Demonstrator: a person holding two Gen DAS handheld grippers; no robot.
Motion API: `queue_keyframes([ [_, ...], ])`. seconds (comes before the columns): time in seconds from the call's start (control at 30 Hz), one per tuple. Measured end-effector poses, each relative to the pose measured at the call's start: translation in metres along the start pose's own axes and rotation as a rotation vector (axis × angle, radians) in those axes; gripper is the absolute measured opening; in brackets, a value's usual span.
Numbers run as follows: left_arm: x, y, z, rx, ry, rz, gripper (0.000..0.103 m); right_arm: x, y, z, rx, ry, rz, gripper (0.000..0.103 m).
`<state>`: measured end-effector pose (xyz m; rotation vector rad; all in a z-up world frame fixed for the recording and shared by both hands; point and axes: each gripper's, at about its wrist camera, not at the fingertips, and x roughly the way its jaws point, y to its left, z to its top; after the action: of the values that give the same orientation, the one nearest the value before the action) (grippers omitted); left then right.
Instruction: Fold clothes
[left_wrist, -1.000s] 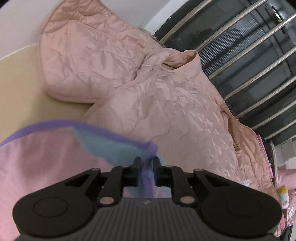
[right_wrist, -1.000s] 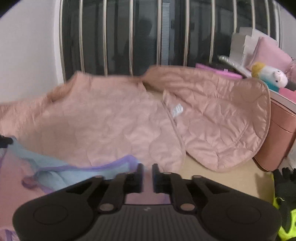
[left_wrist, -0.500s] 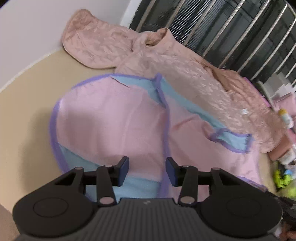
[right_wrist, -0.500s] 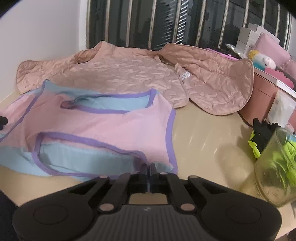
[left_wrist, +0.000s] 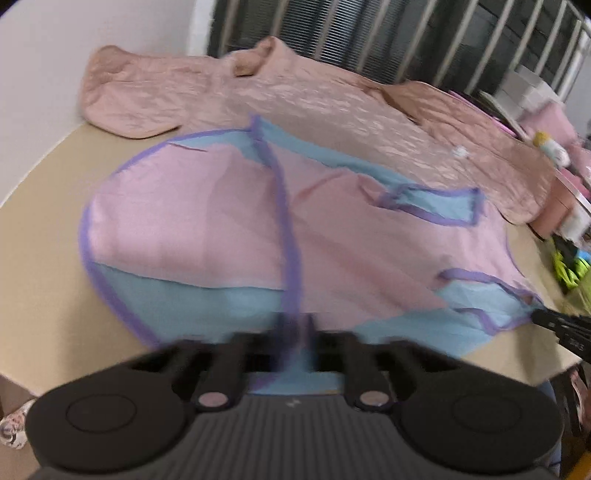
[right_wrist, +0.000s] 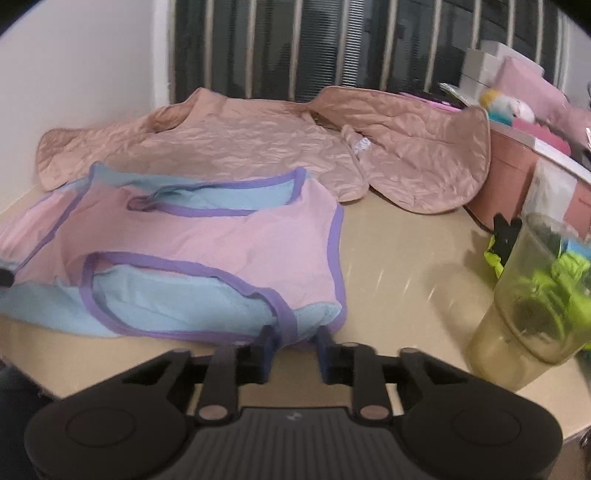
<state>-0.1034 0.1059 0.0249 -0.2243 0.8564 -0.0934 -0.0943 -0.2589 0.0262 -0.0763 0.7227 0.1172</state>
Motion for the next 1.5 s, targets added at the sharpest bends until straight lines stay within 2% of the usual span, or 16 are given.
queue_keyframes([
  [0.07, -0.003, 0.004, -0.001, -0.018, -0.01, 0.009, 0.001, -0.007, 0.011, 0.002, -0.076, -0.002, -0.052, 0.005],
  [0.17, -0.006, 0.009, 0.0, -0.028, -0.016, 0.007, 0.001, -0.03, 0.031, 0.003, -0.257, -0.05, -0.12, 0.005],
  [0.23, -0.005, 0.01, 0.0, -0.039, -0.002, -0.022, 0.002, -0.034, 0.042, 0.0, -0.347, -0.026, -0.137, 0.01],
  [0.27, -0.004, 0.01, 0.001, -0.051, 0.008, -0.044, 0.009, -0.032, 0.046, -0.003, -0.38, -0.005, -0.136, 0.015],
  [0.3, -0.003, 0.011, 0.002, -0.063, 0.016, -0.065, 0.022, -0.031, 0.051, -0.006, -0.412, 0.016, -0.136, 0.028],
  [0.33, -0.003, 0.011, 0.003, -0.072, 0.016, -0.081, 0.029, -0.029, 0.055, -0.009, -0.445, 0.038, -0.136, 0.037],
  [0.37, -0.002, 0.008, 0.004, -0.074, 0.014, -0.087, 0.038, -0.029, 0.055, -0.009, -0.438, 0.036, -0.142, 0.037],
  [0.43, -0.003, 0.003, 0.005, -0.056, 0.008, -0.081, 0.038, -0.031, 0.054, -0.009, -0.4, 0.02, -0.156, 0.037],
  [0.57, 0.006, 0.001, 0.015, -0.054, 0.012, -0.095, 0.039, -0.033, 0.041, 0.006, -0.278, -0.04, -0.109, 0.036],
  [0.73, 0.032, 0.005, 0.045, -0.101, -0.008, -0.13, 0.039, -0.015, 0.05, 0.009, -0.305, -0.035, -0.104, 0.036],
  [0.77, 0.038, 0.004, 0.052, -0.108, -0.008, -0.13, 0.038, -0.013, 0.051, 0.008, -0.306, -0.03, -0.095, 0.036],
  [0.93, 0.066, -0.004, 0.071, -0.077, 0.018, -0.009, 0.024, -0.015, 0.059, 0.0, -0.306, -0.033, -0.082, 0.036],
  [1.03, 0.072, -0.005, 0.073, -0.072, 0.014, -0.001, 0.002, -0.019, 0.062, -0.004, -0.295, -0.031, -0.072, 0.036],
  [1.2, 0.066, -0.001, 0.071, -0.105, -0.044, -0.01, 0.001, -0.018, 0.061, -0.006, -0.299, -0.03, -0.08, 0.036],
  [1.33, 0.038, 0.012, 0.08, -0.18, -0.128, -0.042, 0.0, -0.021, 0.059, -0.003, -0.296, -0.05, -0.086, 0.036],
  [1.5, 0.011, 0.036, 0.08, -0.192, -0.178, 0.016, 0.001, -0.025, 0.056, 0.001, -0.28, -0.07, -0.085, 0.036],
])
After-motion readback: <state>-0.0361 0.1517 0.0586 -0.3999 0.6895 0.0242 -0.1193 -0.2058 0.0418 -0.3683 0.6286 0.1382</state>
